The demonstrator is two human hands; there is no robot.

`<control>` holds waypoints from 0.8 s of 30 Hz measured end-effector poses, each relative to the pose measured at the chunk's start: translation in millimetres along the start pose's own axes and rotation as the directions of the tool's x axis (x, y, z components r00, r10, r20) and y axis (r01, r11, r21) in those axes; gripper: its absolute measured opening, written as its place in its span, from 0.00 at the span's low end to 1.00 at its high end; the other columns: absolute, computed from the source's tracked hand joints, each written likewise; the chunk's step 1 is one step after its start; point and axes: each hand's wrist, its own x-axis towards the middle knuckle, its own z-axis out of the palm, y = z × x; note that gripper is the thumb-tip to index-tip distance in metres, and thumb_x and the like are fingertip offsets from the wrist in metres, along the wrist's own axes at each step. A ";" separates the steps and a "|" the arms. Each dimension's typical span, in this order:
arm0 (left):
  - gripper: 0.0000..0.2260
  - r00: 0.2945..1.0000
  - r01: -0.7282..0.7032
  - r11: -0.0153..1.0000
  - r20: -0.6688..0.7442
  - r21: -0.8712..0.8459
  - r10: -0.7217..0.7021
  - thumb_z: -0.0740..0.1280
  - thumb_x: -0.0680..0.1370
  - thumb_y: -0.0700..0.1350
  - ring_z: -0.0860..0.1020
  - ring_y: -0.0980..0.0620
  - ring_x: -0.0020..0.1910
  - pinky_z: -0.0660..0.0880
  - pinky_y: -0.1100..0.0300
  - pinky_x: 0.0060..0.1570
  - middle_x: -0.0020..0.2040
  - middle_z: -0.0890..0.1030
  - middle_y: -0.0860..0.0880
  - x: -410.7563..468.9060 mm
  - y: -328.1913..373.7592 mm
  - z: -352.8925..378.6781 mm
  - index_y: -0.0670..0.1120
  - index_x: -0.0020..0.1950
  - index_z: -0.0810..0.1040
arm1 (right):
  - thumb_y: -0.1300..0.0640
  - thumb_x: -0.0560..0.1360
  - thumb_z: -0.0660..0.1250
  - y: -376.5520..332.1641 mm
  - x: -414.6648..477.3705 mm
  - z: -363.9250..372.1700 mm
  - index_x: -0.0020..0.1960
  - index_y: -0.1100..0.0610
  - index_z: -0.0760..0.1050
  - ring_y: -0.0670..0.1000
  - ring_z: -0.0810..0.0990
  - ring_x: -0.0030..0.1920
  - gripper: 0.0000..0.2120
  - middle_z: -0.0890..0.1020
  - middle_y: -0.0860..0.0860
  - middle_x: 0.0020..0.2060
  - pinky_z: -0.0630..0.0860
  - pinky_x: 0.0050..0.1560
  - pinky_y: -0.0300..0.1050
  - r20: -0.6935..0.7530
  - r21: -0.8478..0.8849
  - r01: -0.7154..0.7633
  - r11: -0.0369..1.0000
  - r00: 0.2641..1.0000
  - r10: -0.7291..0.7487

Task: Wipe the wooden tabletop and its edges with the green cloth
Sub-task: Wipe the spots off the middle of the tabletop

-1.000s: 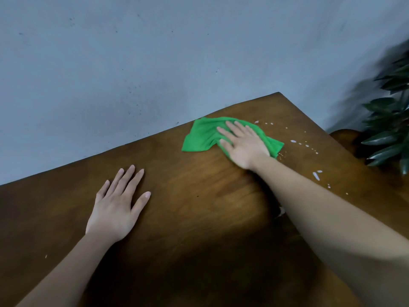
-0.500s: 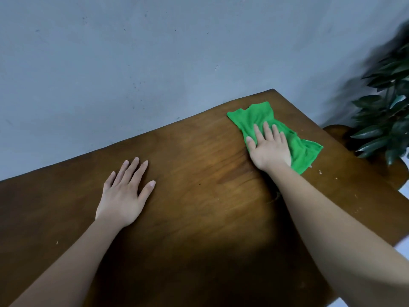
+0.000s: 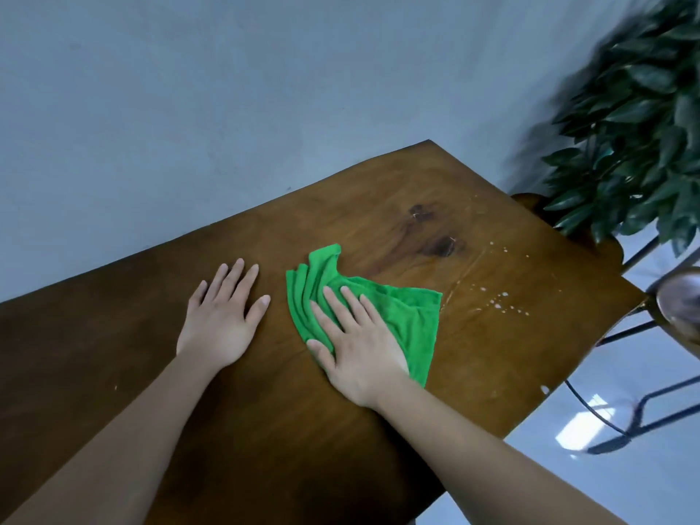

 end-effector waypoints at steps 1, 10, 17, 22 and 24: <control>0.38 1.000 -0.018 1.000 0.000 0.000 0.018 0.33 0.84 0.74 0.42 0.51 0.90 0.46 0.43 0.88 0.92 0.44 0.54 -5.8 0.4 1.6 0.60 0.91 0.45 | 0.30 0.87 0.33 -2.5 -13.7 3.3 0.90 0.43 0.41 0.54 0.34 0.89 0.35 0.41 0.48 0.90 0.39 0.88 0.59 0.001 0.002 0.039 0.999 0.999 -0.039; 0.37 0.994 -0.106 0.994 0.002 0.009 0.106 0.32 0.83 0.74 0.40 0.52 0.90 0.46 0.43 0.89 0.91 0.43 0.55 -45.3 7.5 7.2 0.61 0.91 0.43 | 0.28 0.87 0.38 85.8 -57.2 -11.8 0.89 0.34 0.45 0.44 0.34 0.88 0.32 0.41 0.38 0.89 0.49 0.89 0.56 -0.042 0.091 -0.134 0.987 0.990 0.138; 0.36 0.987 -0.163 0.987 -0.012 0.001 0.163 0.32 0.84 0.73 0.39 0.54 0.90 0.46 0.45 0.89 0.91 0.43 0.56 -69.6 11.3 11.1 0.61 0.91 0.43 | 0.26 0.86 0.37 160.7 -59.2 -28.7 0.89 0.35 0.44 0.47 0.38 0.89 0.34 0.43 0.41 0.90 0.51 0.88 0.57 -0.071 0.148 -0.474 0.868 0.870 0.487; 0.36 0.986 -0.168 0.986 -0.021 -0.008 0.168 0.33 0.84 0.73 0.41 0.53 0.90 0.46 0.44 0.89 0.91 0.44 0.56 -72.7 13.8 9.3 0.61 0.91 0.44 | 0.27 0.86 0.37 135.3 -57.9 -24.8 0.90 0.38 0.42 0.51 0.38 0.89 0.35 0.42 0.45 0.90 0.46 0.88 0.57 -0.075 0.154 -0.548 0.822 0.823 0.563; 0.36 0.984 -0.176 0.984 -0.019 -0.010 0.176 0.34 0.84 0.73 0.42 0.53 0.90 0.46 0.44 0.89 0.92 0.45 0.56 -72.6 14.8 8.6 0.61 0.91 0.44 | 0.27 0.85 0.34 108.8 -60.7 -18.6 0.90 0.40 0.40 0.54 0.37 0.89 0.37 0.41 0.47 0.90 0.39 0.88 0.57 -0.077 0.114 -0.533 0.838 0.837 0.542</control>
